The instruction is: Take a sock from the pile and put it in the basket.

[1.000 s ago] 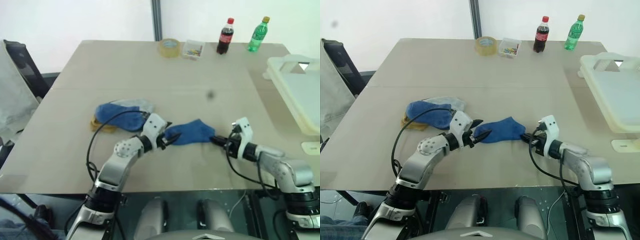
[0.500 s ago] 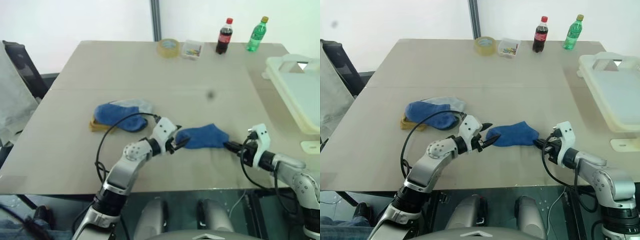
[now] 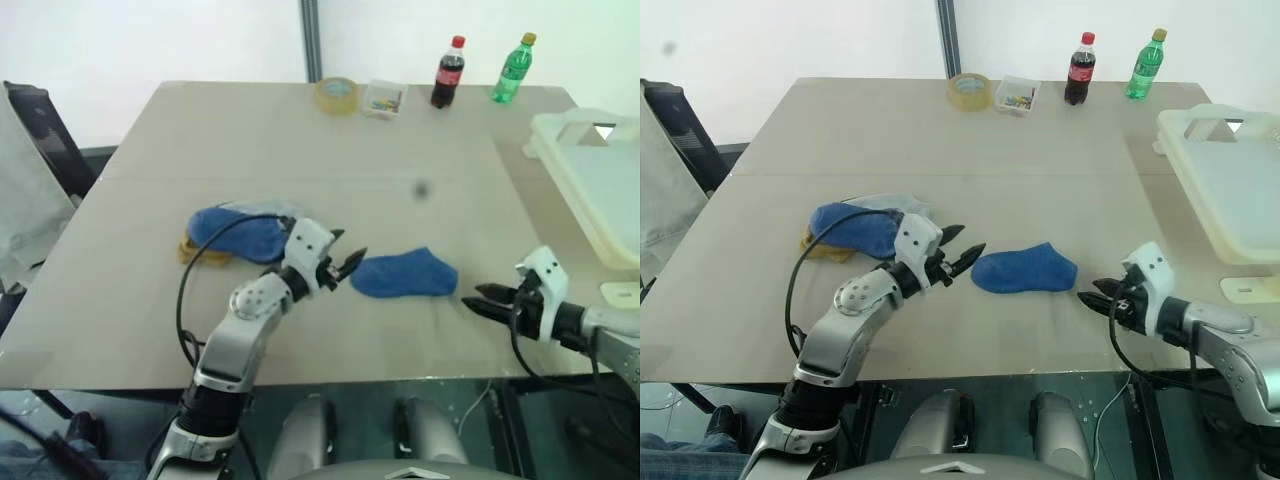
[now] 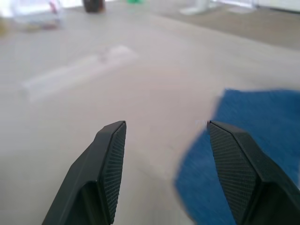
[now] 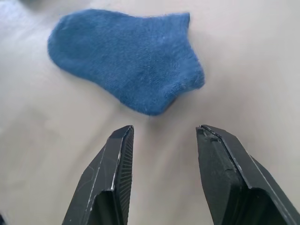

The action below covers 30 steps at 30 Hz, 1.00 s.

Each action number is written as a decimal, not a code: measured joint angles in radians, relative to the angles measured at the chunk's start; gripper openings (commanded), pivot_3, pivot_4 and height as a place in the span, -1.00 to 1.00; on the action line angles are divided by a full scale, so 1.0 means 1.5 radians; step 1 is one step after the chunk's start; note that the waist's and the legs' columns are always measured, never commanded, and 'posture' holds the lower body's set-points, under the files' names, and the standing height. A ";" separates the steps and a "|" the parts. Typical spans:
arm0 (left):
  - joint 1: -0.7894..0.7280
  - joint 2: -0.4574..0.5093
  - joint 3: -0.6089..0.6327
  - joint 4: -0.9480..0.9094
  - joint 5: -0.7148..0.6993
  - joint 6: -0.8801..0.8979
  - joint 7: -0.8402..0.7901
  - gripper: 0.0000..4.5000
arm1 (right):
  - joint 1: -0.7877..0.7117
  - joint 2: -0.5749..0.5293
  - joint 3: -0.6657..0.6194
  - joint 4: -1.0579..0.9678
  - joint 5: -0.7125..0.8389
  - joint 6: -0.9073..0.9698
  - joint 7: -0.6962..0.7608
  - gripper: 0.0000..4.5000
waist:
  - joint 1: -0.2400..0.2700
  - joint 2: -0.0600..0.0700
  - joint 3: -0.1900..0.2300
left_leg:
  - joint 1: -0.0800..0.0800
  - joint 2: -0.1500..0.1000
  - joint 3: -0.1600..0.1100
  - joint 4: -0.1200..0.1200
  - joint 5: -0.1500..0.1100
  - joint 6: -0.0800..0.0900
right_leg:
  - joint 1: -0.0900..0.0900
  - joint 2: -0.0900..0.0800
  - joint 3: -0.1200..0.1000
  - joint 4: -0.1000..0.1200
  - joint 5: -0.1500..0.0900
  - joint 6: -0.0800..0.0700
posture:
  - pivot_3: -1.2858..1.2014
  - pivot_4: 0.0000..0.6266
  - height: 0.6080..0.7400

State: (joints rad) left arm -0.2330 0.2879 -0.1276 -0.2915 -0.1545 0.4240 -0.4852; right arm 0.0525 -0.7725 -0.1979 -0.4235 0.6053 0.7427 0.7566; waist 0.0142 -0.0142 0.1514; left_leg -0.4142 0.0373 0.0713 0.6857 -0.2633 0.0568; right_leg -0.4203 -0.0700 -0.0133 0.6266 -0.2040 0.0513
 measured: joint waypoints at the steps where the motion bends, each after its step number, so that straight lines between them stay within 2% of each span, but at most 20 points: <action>1: 0.000 0.004 0.010 -0.008 0.005 0.000 0.013 0.31 | 0.006 0.001 -0.009 0.003 -0.020 -0.060 0.021 -0.05 | 0.000 0.000 0.000 | 0.000 0.000 0.000 0.000 0.000 0.000 | 0.000 0.000 0.000 0.000 0.000 0.000 | 0.03 -0.52 1.00; 3: 0.000 0.004 0.037 -0.017 0.011 0.004 0.045 0.31 | 0.006 0.001 -0.028 0.006 -0.032 -0.150 0.073 -0.05 | -0.001 0.000 0.000 | 0.000 0.000 0.000 0.000 0.000 0.000 | 0.000 0.000 0.000 0.000 -0.001 0.001 | 0.03 -0.52 1.00; 6: 0.001 0.011 0.053 -0.019 0.037 0.010 0.081 0.31 | 0.002 0.002 -0.031 0.006 -0.008 -0.169 0.110 0.26 | 0.000 0.000 0.000 | 0.000 0.000 0.000 0.000 0.000 0.000 | 0.000 0.000 0.000 0.000 0.000 0.000 | 0.03 -0.52 1.00; 9: 0.006 0.026 0.059 -0.021 0.069 0.025 0.111 0.31 | -0.009 0.003 -0.031 0.002 0.037 -0.137 0.118 0.88 | 0.000 0.000 0.000 | 0.000 0.000 0.000 0.000 0.000 0.000 | 0.000 0.000 0.000 0.000 0.000 0.000 | 0.03 -0.52 1.00; 10: 0.012 0.031 0.059 -0.029 0.077 0.036 0.118 0.31 | -0.010 0.001 -0.027 0.001 0.035 -0.136 0.119 0.97 | 0.000 0.000 0.000 | 0.000 0.000 0.000 0.000 0.000 0.000 | 0.000 0.000 0.000 0.000 0.000 0.000 | 0.03 -0.52 1.00; 20: 0.126 0.078 0.062 -0.128 0.121 0.077 0.127 0.31 | -0.026 0.003 -0.003 0.022 -0.005 -0.161 0.117 0.97 | 0.000 0.000 0.000 | 0.000 0.001 0.000 0.000 0.000 0.000 | 0.000 -0.001 0.000 0.000 0.000 0.000 | 0.03 -0.52 1.00; 30: 0.138 0.077 0.086 -0.098 0.133 0.045 0.141 0.31 | -0.038 0.003 0.004 0.030 -0.008 -0.161 0.117 0.97 | 0.001 0.000 0.000 | 0.000 0.001 0.000 0.000 0.000 0.000 | 0.000 -0.001 0.000 0.000 0.000 0.000 | 0.03 -0.52 1.00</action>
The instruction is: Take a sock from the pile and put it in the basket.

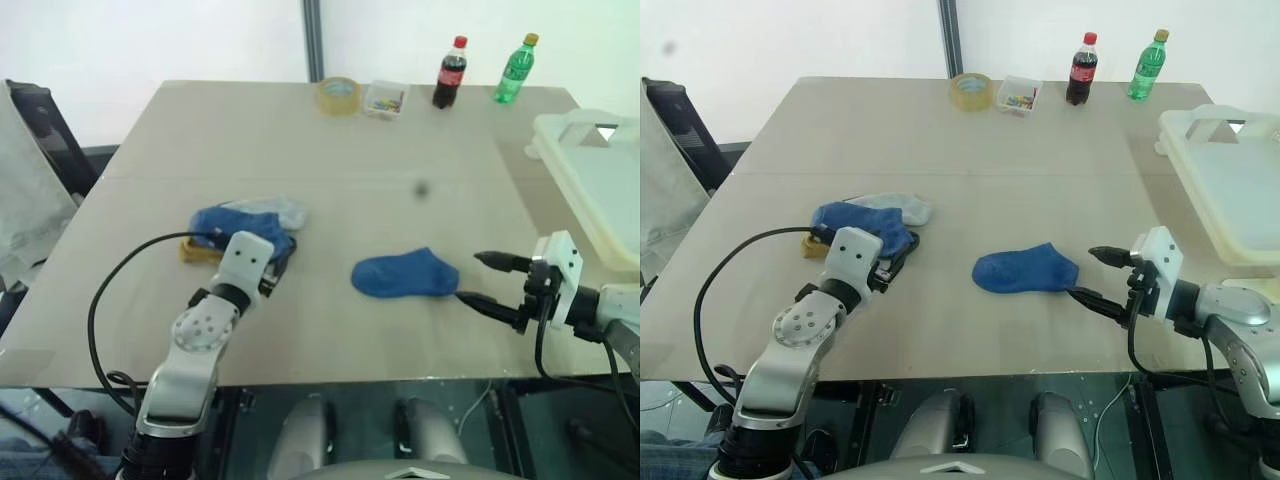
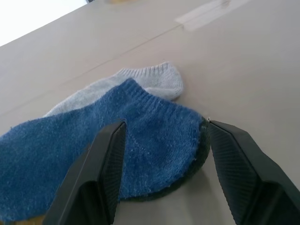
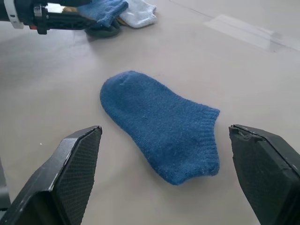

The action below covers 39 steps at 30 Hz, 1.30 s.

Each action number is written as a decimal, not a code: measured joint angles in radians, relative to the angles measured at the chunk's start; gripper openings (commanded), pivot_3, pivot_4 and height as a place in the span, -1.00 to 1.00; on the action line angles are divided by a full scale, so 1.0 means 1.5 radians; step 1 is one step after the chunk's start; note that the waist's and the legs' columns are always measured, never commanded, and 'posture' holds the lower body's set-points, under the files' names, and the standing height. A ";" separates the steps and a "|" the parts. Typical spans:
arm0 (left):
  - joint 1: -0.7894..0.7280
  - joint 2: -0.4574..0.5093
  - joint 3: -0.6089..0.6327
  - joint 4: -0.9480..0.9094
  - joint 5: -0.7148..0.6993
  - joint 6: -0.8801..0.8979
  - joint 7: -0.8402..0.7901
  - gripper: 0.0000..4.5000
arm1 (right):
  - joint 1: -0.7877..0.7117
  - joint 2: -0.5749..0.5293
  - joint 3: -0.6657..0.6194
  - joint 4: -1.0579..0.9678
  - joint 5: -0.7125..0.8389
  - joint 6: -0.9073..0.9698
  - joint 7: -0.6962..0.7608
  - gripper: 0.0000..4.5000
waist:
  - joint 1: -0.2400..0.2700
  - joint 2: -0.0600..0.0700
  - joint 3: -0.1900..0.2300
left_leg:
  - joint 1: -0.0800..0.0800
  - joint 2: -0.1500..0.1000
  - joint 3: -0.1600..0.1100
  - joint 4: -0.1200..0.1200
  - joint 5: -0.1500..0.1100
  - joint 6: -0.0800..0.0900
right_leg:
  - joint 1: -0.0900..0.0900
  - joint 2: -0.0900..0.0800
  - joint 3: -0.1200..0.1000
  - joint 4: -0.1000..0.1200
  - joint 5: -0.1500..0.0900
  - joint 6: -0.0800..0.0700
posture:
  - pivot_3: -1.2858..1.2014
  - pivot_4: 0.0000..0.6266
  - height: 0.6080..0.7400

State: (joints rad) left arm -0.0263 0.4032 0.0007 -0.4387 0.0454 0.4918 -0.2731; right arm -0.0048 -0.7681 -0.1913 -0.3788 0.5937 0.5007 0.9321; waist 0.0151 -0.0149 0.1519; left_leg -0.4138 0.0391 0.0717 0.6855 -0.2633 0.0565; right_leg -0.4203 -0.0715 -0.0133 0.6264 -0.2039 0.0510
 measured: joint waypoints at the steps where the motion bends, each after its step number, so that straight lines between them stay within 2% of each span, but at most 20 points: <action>1: 0.000 -0.001 0.000 0.002 0.000 0.000 0.000 0.31 | 0.000 0.000 0.000 0.000 0.000 0.000 0.000 0.97 | 0.000 0.000 0.000 | 0.000 0.000 0.000 0.000 0.000 0.000 | 0.000 0.000 0.000 0.000 0.000 0.000 | 0.03 -0.52 1.00; 9: -0.014 0.000 -0.001 0.035 0.001 -0.013 -0.002 0.31 | 0.006 0.001 0.000 -0.002 0.000 0.000 -0.007 0.97 | 0.000 0.000 0.000 | 0.000 0.000 0.000 0.000 0.000 0.000 | 0.000 0.000 0.000 0.000 0.000 0.000 | 0.03 -0.52 1.00; 12: -0.016 0.000 -0.002 0.038 0.002 -0.016 -0.004 0.01 | 0.007 0.002 0.000 -0.004 0.000 0.000 -0.010 1.00 | 0.000 0.000 0.000 | 0.000 0.000 0.000 0.000 0.000 0.000 | 0.000 0.000 0.000 0.000 0.000 0.000 | 0.03 -0.52 1.00; 14: -0.016 0.000 -0.002 0.038 0.001 -0.018 -0.005 -0.36 | 0.007 0.002 0.000 -0.004 0.000 0.000 -0.014 1.00 | 0.000 0.000 0.000 | 0.000 0.000 0.000 0.000 0.000 0.000 | 0.000 0.000 0.000 0.000 0.000 0.000 | 0.03 -0.52 1.00; 16: -0.017 -0.001 -0.002 0.038 0.001 -0.024 -0.005 -0.83 | 0.007 0.002 0.000 -0.004 0.000 0.000 -0.015 1.00 | 0.000 0.000 0.000 | 0.000 0.000 0.000 0.000 0.000 0.000 | 0.000 0.000 0.000 0.000 0.000 0.000 | 0.03 -0.52 1.00; 17: -0.019 -0.002 -0.002 0.038 0.001 -0.026 -0.005 -0.95 | 0.007 0.002 0.000 -0.004 0.000 0.000 -0.016 1.00 | 0.000 0.000 0.000 | 0.000 0.000 0.000 0.000 0.000 0.000 | 0.000 0.000 0.000 0.000 0.000 0.000 | 0.03 -0.52 1.00; 23: -0.032 -0.017 -0.004 0.042 0.001 -0.032 -0.004 -0.95 | 0.013 0.015 0.014 -0.004 -0.004 0.000 -0.020 1.00 | 0.000 0.000 0.000 | 0.000 0.000 0.000 0.000 0.000 0.000 | 0.000 0.000 0.000 0.000 0.000 0.000 | 0.03 -0.52 1.00; 28: -0.083 -0.052 -0.010 0.065 0.000 -0.031 0.002 -0.95 | 0.013 0.020 0.018 -0.006 -0.007 0.000 -0.028 1.00 | 0.001 0.000 0.000 | 0.000 -0.001 0.000 0.000 0.000 0.000 | 0.000 0.000 0.000 0.000 0.000 0.000 | 0.03 -0.52 1.00; 32: -0.196 -0.126 -0.051 0.177 0.006 -0.030 0.021 -0.95 | 0.001 0.021 0.022 -0.006 -0.010 0.000 -0.028 1.00 | 0.005 0.000 0.000 | 0.000 -0.002 0.000 0.001 0.000 0.000 | 0.001 0.000 0.000 0.000 0.000 0.000 | 0.03 -0.52 1.00; 39: -0.280 -0.211 -0.114 0.286 -0.007 -0.026 0.004 -0.95 | -0.007 0.019 0.024 -0.005 -0.012 0.001 -0.027 1.00 | 0.000 0.000 0.000 | 0.000 -0.002 0.000 0.000 0.000 0.000 | 0.000 0.001 0.000 0.000 0.001 0.003 | 0.03 -0.52 1.00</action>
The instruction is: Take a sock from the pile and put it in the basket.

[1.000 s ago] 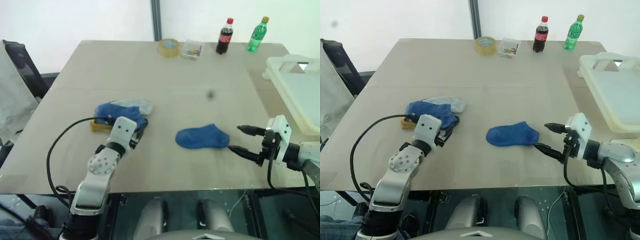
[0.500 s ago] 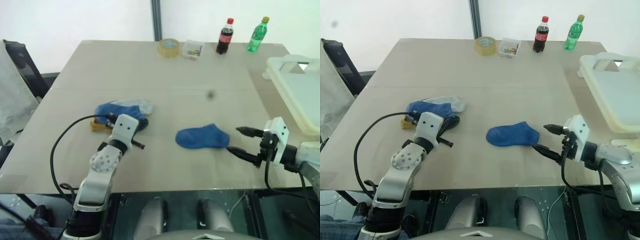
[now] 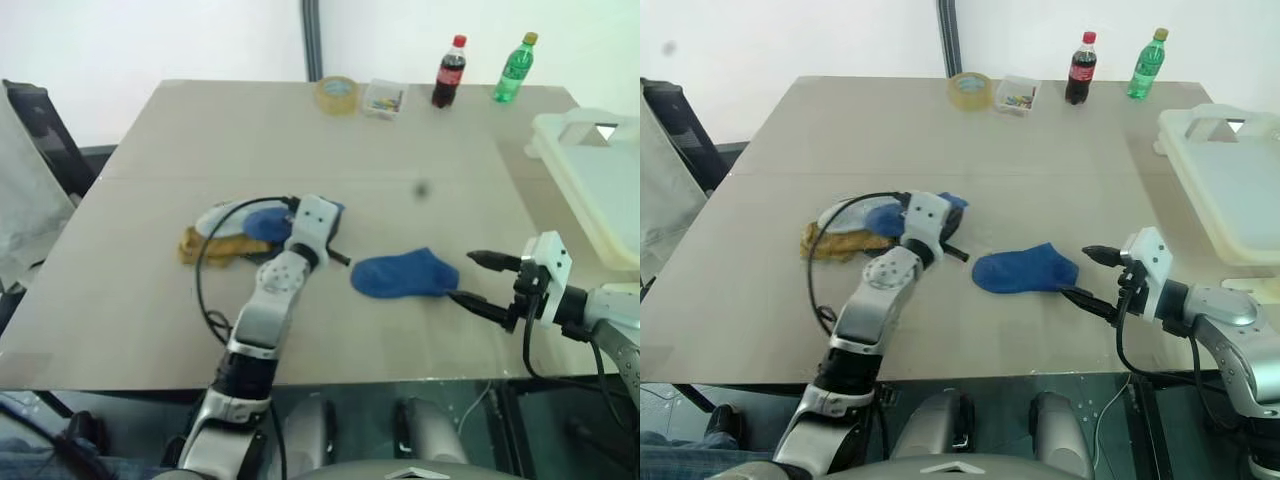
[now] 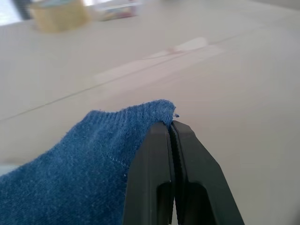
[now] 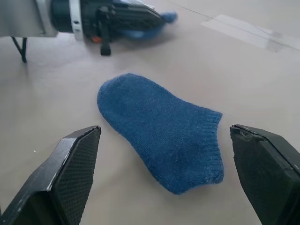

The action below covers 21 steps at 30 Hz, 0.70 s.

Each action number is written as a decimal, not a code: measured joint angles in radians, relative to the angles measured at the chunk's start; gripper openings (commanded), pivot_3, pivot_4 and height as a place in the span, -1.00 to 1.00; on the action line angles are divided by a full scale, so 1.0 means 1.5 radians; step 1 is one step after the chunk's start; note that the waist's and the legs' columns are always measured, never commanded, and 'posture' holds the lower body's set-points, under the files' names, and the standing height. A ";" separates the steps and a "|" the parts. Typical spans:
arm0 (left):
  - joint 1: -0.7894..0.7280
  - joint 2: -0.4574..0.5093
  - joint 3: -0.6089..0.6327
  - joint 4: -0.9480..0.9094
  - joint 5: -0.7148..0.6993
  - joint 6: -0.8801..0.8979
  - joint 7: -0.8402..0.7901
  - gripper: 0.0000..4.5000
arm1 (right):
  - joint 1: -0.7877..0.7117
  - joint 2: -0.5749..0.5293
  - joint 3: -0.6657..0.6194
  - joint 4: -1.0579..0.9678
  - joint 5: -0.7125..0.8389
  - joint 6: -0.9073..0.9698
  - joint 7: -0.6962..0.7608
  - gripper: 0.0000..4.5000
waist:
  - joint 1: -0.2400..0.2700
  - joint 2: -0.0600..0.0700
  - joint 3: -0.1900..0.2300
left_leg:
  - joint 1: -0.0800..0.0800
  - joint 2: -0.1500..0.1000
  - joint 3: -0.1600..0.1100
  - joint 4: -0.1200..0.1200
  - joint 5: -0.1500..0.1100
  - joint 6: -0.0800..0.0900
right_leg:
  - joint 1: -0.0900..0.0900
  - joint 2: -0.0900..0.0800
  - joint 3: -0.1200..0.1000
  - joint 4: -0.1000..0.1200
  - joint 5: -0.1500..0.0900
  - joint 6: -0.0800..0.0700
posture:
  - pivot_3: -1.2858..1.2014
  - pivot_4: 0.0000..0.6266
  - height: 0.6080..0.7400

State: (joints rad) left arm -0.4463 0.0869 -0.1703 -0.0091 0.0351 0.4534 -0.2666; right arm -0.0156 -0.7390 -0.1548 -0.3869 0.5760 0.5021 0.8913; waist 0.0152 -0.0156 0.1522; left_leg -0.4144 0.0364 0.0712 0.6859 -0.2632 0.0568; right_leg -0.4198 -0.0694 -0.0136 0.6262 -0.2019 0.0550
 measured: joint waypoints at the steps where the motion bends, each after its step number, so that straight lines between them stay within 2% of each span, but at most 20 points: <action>1: -0.012 -0.013 0.000 0.016 -0.001 0.000 0.001 -0.95 | 0.000 0.000 0.000 0.000 -0.001 0.000 0.000 1.00 | 0.000 0.000 0.000 | 0.000 0.000 0.000 0.000 0.000 0.000 | 0.000 0.000 0.000 0.000 0.000 0.000 | 0.03 -0.52 1.00; 5: -0.058 -0.054 -0.003 0.084 -0.001 0.001 0.007 -0.95 | 0.001 -0.002 -0.001 0.000 -0.003 0.000 -0.001 1.00 | 0.000 0.000 0.000 | 0.000 0.000 0.000 0.000 0.000 0.000 | 0.000 0.000 0.000 0.000 -0.001 -0.002 | 0.03 -0.52 1.00; 11: -0.122 -0.148 -0.004 0.209 -0.013 -0.003 0.019 -0.95 | 0.000 -0.001 -0.001 0.000 -0.004 0.000 -0.004 1.00 | 0.001 -0.001 0.000 | -0.001 -0.001 0.000 0.001 0.000 0.000 | 0.000 0.000 0.000 0.000 -0.001 -0.001 | 0.03 -0.52 1.00; 16: -0.134 -0.149 -0.017 0.264 -0.022 -0.020 0.023 -0.95 | 0.004 -0.001 -0.002 -0.001 -0.006 0.000 -0.005 1.00 | -0.001 -0.001 0.000 | 0.000 0.000 0.000 0.000 0.000 0.000 | 0.000 0.000 0.000 0.000 0.000 0.000 | 0.03 -0.52 1.00; 17: -0.135 -0.149 -0.017 0.272 -0.025 -0.025 0.024 -0.72 | 0.004 -0.001 -0.002 -0.001 -0.006 0.000 -0.005 1.00 | -0.001 -0.001 0.000 | 0.000 0.000 -0.001 0.000 0.000 0.000 | 0.000 0.000 0.000 0.000 0.000 0.000 | 0.03 -0.52 1.00; 18: -0.140 -0.150 -0.017 0.282 -0.027 -0.033 0.028 -0.59 | 0.004 -0.001 -0.002 -0.001 -0.007 -0.001 -0.005 1.00 | 0.000 -0.001 0.000 | 0.000 0.000 0.000 0.000 0.000 0.000 | 0.000 0.000 0.000 0.000 0.000 0.000 | 0.03 -0.52 1.00; 21: -0.145 -0.149 -0.012 0.287 -0.039 -0.035 0.034 -0.01 | 0.005 -0.001 -0.003 -0.001 -0.009 -0.001 -0.007 1.00 | 0.000 -0.001 0.000 | 0.000 0.000 0.000 0.000 0.000 0.000 | 0.000 0.000 0.000 0.000 -0.001 -0.002 | 0.03 -0.52 1.00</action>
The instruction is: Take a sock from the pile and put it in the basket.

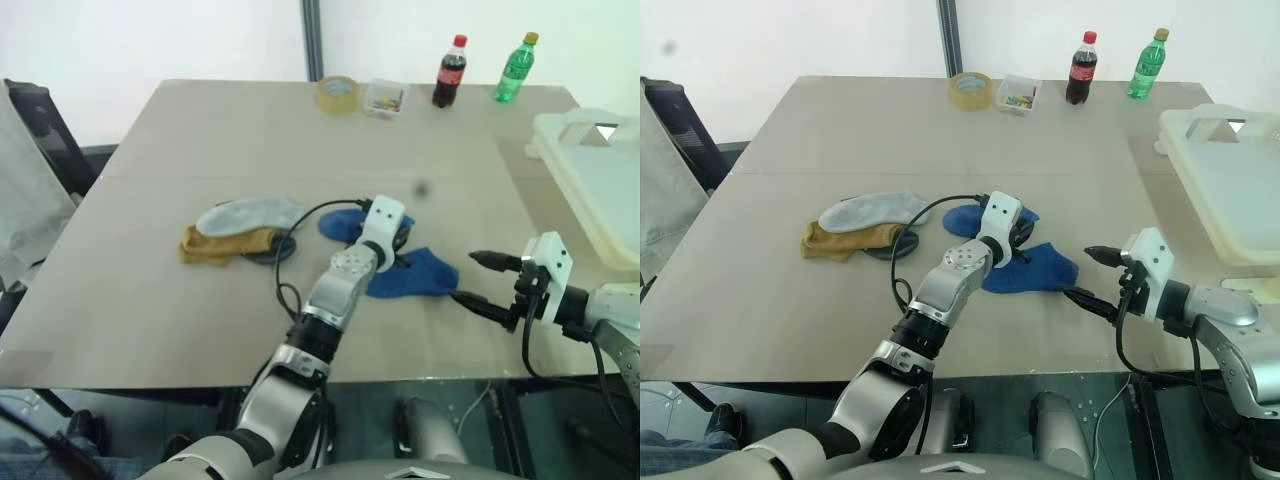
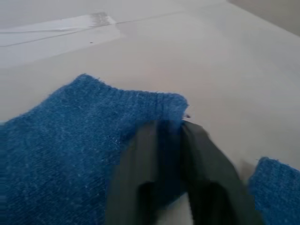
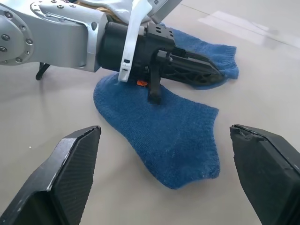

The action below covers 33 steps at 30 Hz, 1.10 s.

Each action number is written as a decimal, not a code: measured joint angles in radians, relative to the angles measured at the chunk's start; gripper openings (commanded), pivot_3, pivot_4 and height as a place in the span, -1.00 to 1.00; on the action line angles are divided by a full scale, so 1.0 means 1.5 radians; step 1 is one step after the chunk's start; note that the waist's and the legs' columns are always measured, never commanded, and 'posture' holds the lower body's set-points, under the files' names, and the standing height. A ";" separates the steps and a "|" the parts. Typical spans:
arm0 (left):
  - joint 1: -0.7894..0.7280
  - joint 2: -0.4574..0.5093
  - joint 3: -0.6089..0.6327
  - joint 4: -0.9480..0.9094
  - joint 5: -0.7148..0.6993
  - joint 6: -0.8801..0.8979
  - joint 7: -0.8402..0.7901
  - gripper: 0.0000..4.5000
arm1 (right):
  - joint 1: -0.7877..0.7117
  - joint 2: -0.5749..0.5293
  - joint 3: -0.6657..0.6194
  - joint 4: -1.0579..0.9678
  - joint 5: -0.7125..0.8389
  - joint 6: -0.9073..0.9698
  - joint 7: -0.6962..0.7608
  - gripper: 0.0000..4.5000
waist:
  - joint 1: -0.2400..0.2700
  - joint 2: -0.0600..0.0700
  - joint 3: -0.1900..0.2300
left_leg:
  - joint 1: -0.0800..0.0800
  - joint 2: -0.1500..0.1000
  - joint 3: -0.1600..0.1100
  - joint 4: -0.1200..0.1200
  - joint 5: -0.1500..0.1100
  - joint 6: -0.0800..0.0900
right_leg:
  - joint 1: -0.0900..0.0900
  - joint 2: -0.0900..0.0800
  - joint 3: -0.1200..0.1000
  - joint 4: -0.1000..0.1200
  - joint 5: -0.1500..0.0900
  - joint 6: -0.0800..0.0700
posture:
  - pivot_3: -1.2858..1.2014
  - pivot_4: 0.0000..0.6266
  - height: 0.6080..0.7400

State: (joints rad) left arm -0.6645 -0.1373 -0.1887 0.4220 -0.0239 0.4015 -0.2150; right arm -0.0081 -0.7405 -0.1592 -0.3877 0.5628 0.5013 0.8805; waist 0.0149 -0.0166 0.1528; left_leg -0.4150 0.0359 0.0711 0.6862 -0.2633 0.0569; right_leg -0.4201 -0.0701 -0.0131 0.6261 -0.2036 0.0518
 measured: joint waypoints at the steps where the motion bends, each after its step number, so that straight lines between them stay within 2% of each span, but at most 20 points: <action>1: 0.000 0.000 0.002 -0.001 -0.007 0.003 0.001 0.28 | 0.001 0.000 -0.004 0.000 0.000 0.000 -0.004 1.00 | 0.000 0.000 0.000 | 0.000 0.000 0.000 0.000 0.000 0.000 | 0.000 0.000 0.000 0.000 0.000 0.000 | 0.03 -0.52 1.00; 4: 0.000 0.000 0.004 -0.018 -0.020 0.019 -0.002 0.28 | 0.000 0.000 -0.008 0.003 -0.001 0.000 -0.010 1.00 | 0.000 0.000 0.000 | 0.000 0.000 0.000 0.000 0.000 0.000 | 0.000 0.000 0.000 0.000 0.000 0.000 | 0.03 -0.52 1.00; 8: 0.000 0.003 0.026 -0.156 -0.082 0.082 -0.036 0.28 | -0.016 0.013 -0.009 0.027 -0.009 -0.003 -0.026 1.00 | -0.001 0.000 0.000 | 0.000 0.000 0.000 0.000 0.000 0.000 | 0.000 0.000 0.000 0.000 0.000 0.000 | 0.03 -0.52 1.00; 9: -0.006 0.018 0.032 -0.198 -0.092 0.094 -0.043 0.28 | -0.036 0.023 -0.003 0.045 -0.024 -0.003 -0.041 1.00 | -0.002 0.000 0.000 | 0.000 0.000 0.000 0.000 0.000 0.000 | 0.000 0.000 0.000 0.000 0.000 0.000 | 0.03 -0.52 1.00; 12: -0.024 0.072 0.050 -0.223 -0.089 0.103 -0.044 0.28 | -0.085 0.051 0.028 0.080 -0.061 -0.004 -0.074 1.00 | -0.005 0.000 0.000 | 0.001 0.001 0.000 0.000 0.000 0.000 | 0.000 0.001 0.001 0.001 0.000 0.000 | 0.03 -0.52 1.00; 16: -0.026 0.178 0.122 -0.172 -0.082 0.092 -0.044 0.28 | -0.148 0.100 0.104 0.145 -0.122 -0.001 -0.108 1.00 | -0.010 0.000 0.000 | 0.001 0.001 0.000 0.000 0.001 -0.001 | 0.000 0.003 0.000 0.001 0.001 0.002 | 0.03 -0.52 1.00; 18: -0.025 0.206 0.132 -0.149 -0.075 0.080 -0.046 0.28 | -0.175 0.114 0.119 0.166 -0.137 0.003 -0.121 1.00 | -0.008 0.001 0.000 | 0.000 0.001 0.000 0.000 0.001 -0.001 | -0.001 0.002 0.000 0.001 0.002 0.002 | 0.03 -0.52 1.00; 22: -0.007 0.289 0.129 -0.067 -0.050 0.041 -0.086 0.28 | -0.302 0.202 0.138 0.264 -0.155 0.071 -0.182 1.00 | -0.013 0.000 0.000 | 0.000 0.001 0.001 0.000 0.001 -0.002 | -0.001 0.002 0.001 0.001 0.002 0.002 | 0.03 -0.52 1.00; 29: 0.020 0.286 0.132 -0.059 -0.056 0.032 -0.103 0.28 | -0.373 0.291 0.120 0.352 -0.130 0.179 -0.243 1.00 | 0.001 0.000 0.001 | -0.002 0.000 0.002 -0.001 0.002 -0.004 | -0.001 0.000 -0.002 0.000 0.002 0.002 | 0.03 -0.52 1.00; 31: 0.032 0.276 0.130 -0.068 -0.058 0.033 -0.105 0.36 | -0.379 0.293 0.110 0.354 -0.125 0.197 -0.249 0.76 | 0.000 0.000 0.001 | -0.002 0.000 0.002 -0.001 0.002 -0.004 | -0.001 0.000 -0.001 0.000 0.002 0.002 | 0.03 -0.52 1.00; 33: 0.044 0.268 0.130 -0.088 -0.059 0.036 -0.105 0.36 | -0.380 0.308 0.086 0.355 -0.107 0.223 -0.258 0.40 | -0.001 0.000 0.001 | -0.001 0.000 0.002 -0.001 0.001 -0.002 | -0.001 0.000 -0.001 0.001 0.002 0.002 | 0.03 -0.52 1.00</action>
State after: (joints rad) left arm -0.5979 0.2653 0.0057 0.2893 -0.1131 0.4551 -0.3727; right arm -0.5776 -0.2792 -0.0308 0.1452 0.4018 0.8352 0.4929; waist 0.0128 -0.0160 0.1536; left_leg -0.4170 0.0366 0.0740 0.6848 -0.2617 0.0539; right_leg -0.4219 -0.0700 -0.0153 0.6276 -0.2010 0.0552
